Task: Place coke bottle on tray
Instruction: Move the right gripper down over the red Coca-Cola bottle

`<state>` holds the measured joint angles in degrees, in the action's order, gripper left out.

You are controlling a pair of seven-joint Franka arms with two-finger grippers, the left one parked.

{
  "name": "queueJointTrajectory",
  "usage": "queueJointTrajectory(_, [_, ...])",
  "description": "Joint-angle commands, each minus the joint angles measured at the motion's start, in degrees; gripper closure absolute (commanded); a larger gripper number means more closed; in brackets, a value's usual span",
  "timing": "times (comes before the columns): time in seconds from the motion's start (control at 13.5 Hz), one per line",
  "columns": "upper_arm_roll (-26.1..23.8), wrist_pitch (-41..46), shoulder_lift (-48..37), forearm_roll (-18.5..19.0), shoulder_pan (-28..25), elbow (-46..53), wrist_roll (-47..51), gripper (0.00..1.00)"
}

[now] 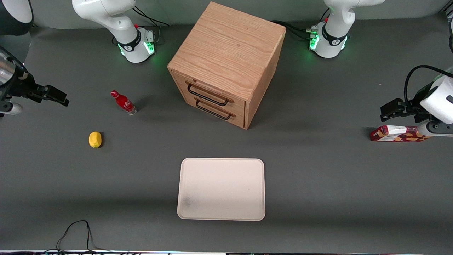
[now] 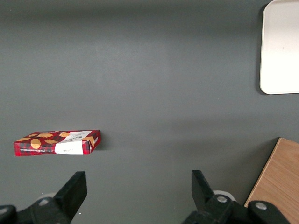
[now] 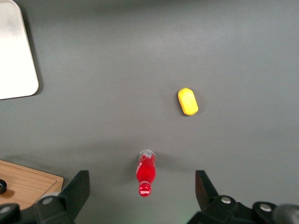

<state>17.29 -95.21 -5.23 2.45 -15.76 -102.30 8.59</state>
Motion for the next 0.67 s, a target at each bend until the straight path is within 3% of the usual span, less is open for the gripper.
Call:
queueJointTrajectory(0.0, [0.12, 2.66, 0.93, -1.40, 0.21, 2.90, -1.21, 0.00])
queueJointTrajectory(0.3, [0.12, 3.81, -0.12, -3.23, 0.12, -0.94, -1.91, 0.00])
queueJointTrajectory(0.59, [0.03, -10.21, -10.91, -2.72, -0.06, -24.10, -2.09, 0.00])
